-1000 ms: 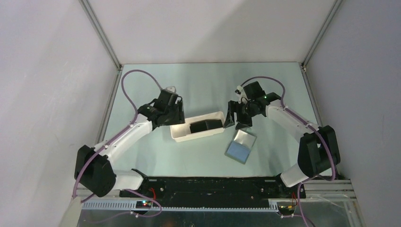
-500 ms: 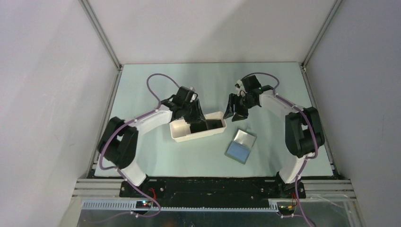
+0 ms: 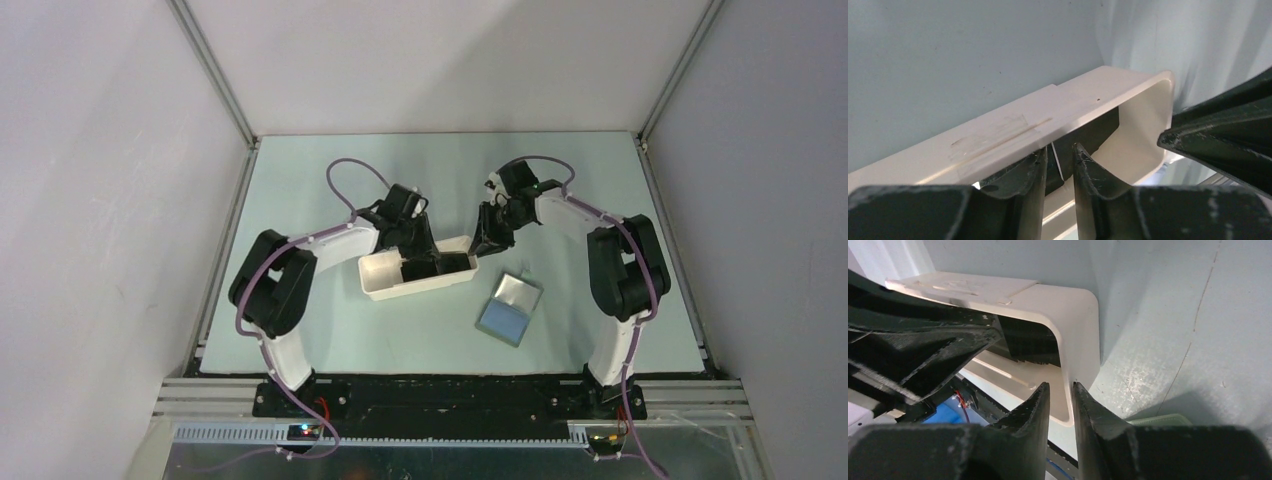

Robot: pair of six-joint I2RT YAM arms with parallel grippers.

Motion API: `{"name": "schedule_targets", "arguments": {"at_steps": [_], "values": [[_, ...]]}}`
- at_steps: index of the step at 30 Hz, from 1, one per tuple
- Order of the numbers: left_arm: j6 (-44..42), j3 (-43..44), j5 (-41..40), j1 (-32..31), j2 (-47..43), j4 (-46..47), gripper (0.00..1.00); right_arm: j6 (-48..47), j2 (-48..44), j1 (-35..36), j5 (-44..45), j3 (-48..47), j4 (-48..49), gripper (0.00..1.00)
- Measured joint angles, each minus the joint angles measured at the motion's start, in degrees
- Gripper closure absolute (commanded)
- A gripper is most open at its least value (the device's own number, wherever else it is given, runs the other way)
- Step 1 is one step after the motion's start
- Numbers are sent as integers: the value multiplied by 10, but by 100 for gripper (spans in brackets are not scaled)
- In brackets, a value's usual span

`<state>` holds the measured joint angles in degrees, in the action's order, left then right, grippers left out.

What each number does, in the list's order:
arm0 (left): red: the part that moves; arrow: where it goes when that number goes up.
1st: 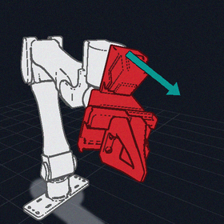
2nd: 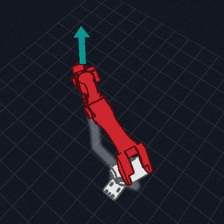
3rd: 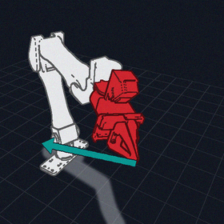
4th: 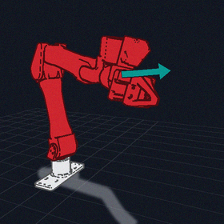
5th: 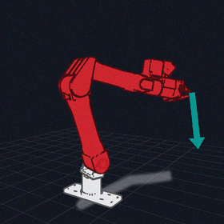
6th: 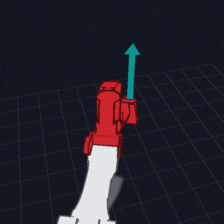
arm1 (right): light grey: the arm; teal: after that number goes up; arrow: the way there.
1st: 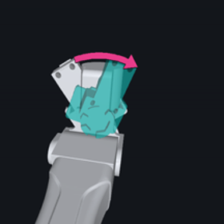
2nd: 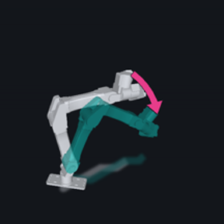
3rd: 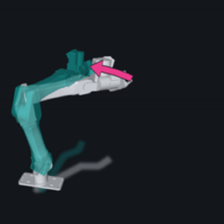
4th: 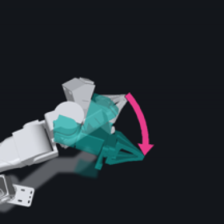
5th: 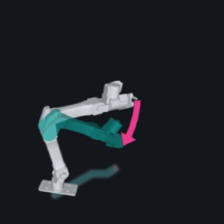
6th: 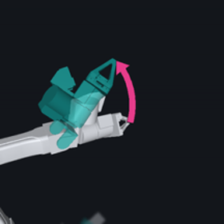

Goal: Put the credit cards into the card holder
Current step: Adjust the credit card in the storage box.

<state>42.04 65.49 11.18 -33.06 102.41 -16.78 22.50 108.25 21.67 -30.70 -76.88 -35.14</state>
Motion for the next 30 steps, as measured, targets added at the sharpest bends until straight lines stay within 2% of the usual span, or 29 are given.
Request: {"name": "schedule_targets", "arguments": {"at_steps": [4, 8, 10, 14, 22, 24, 28, 30], "values": [[0, 2, 0, -3, 13, 0, 72, -1, 0, 10, 3, -1, 3, 78], [-1, 8, -1, -4, 14, -3, 79, -1, 0, 10, 4, -1, 2, 82], [-1, 10, -3, -4, 16, -8, 85, -1, 0, 9, 5, -1, 2, 82], [-2, 23, -4, -4, 16, -19, 87, -2, 0, 9, 5, -1, 0, 81], [0, 54, 12, -7, 15, -2, 88, -3, 0, 8, 3, -1, -3, 77], [0, 54, 22, -9, 15, 0, 86, -3, 0, 8, 0, -1, -2, 75], [1, 54, 42, -16, 16, 1, 81, -2, 0, 4, -10, -1, -1, 59], [2, 55, 49, -19, 17, 3, 78, -1, -1, 2, -16, -1, 0, 54]]}}
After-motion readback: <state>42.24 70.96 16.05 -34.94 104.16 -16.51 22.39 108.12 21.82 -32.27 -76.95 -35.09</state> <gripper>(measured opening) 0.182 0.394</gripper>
